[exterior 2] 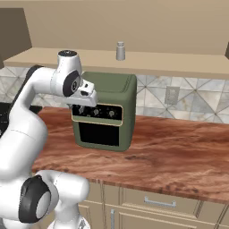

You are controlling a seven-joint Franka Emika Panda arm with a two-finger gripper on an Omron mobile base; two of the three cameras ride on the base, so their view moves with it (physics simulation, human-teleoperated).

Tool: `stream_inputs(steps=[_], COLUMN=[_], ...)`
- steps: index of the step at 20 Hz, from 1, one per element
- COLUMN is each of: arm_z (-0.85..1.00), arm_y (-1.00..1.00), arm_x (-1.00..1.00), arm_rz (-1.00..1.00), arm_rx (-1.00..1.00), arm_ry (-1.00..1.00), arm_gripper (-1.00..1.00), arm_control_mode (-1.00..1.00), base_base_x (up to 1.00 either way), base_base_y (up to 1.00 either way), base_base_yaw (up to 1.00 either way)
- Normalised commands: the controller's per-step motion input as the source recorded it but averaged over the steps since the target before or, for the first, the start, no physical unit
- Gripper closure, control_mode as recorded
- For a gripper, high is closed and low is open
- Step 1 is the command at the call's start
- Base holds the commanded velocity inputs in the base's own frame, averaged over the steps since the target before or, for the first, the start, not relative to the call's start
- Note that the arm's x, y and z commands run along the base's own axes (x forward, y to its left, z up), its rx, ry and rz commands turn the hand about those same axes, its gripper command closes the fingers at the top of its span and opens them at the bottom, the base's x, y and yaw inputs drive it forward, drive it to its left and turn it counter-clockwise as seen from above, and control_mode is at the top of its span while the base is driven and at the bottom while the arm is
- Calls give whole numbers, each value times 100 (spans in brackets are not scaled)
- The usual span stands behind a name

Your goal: Retrieve the shaker from the cabinet and place it next the steak on a plate on the dining table.

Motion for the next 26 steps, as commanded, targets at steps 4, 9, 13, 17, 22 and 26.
stream_inputs(steps=[4, 9, 13, 17, 22, 26], arm_z=[2, 27, 75, 74, 57, 50], arm_y=[0, -1, -13, -29, -28, -12], arm_x=[-48, -78, -51, -25, -5, 0], arm_rz=[0, 0, 3, 0, 0, 0], arm_rx=[0, -7, -12, 0, 0, 0], arm_ry=[-12, -26, -36, -37, -24, -24], arm_gripper=[-100, -100, -100, -100, -100, -100], arm_control_mode=[-100, -100, -100, -100, -100, -100], base_base_x=[0, 0, 0, 0, 0, 0], base_base_y=[0, 0, 0, 0, 0, 0], base_base_yaw=[0, 0, 0, 0, 0, 0])
